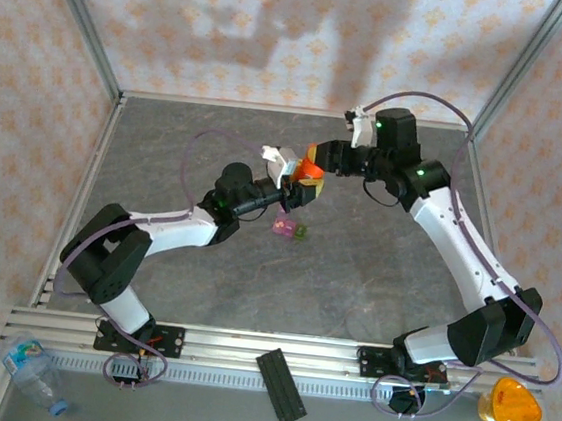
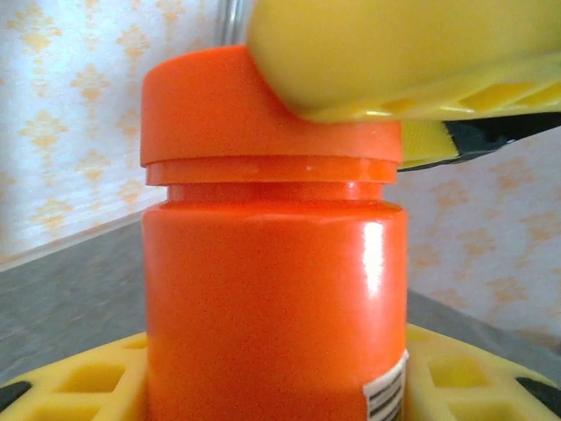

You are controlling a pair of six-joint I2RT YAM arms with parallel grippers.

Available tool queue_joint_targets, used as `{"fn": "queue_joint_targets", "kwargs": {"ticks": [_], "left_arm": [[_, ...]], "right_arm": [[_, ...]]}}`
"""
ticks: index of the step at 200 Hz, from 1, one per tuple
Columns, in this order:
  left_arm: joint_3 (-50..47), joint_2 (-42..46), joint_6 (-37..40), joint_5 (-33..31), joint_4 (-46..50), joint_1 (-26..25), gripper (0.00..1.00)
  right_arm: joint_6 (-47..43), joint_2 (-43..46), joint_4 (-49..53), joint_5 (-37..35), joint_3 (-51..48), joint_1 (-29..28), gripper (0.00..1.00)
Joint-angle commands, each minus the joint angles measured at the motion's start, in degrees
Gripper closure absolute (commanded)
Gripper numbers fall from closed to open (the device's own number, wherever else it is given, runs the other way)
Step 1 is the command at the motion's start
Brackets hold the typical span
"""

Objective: Sort the pills into containers

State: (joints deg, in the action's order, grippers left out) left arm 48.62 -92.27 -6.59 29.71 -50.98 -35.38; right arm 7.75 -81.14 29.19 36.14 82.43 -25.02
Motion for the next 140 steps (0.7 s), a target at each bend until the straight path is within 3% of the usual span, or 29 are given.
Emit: {"fn": "queue_joint_targets", "kwargs": {"ticks": [1,54,140], "left_arm": [[1.19,5.05,9.70,-6.99,-6.68,-3.23,1.00],[-0.62,3.69,14.40,-17.60,-13.52,-7.84,1.00],[-1.63,1.00,14.26,-22.91,-16.13,-9.45,1.00]], "right_arm": [[6.83,-1.58,-1.72,-5.63,-2.80,-2.97,0.69],[14.16,-3.31,-9.25,-9.21,-6.34,-6.43,0.69],[14.69,-4.60,-5.45,-13.46,-1.31,-6.63,0.66]]}}
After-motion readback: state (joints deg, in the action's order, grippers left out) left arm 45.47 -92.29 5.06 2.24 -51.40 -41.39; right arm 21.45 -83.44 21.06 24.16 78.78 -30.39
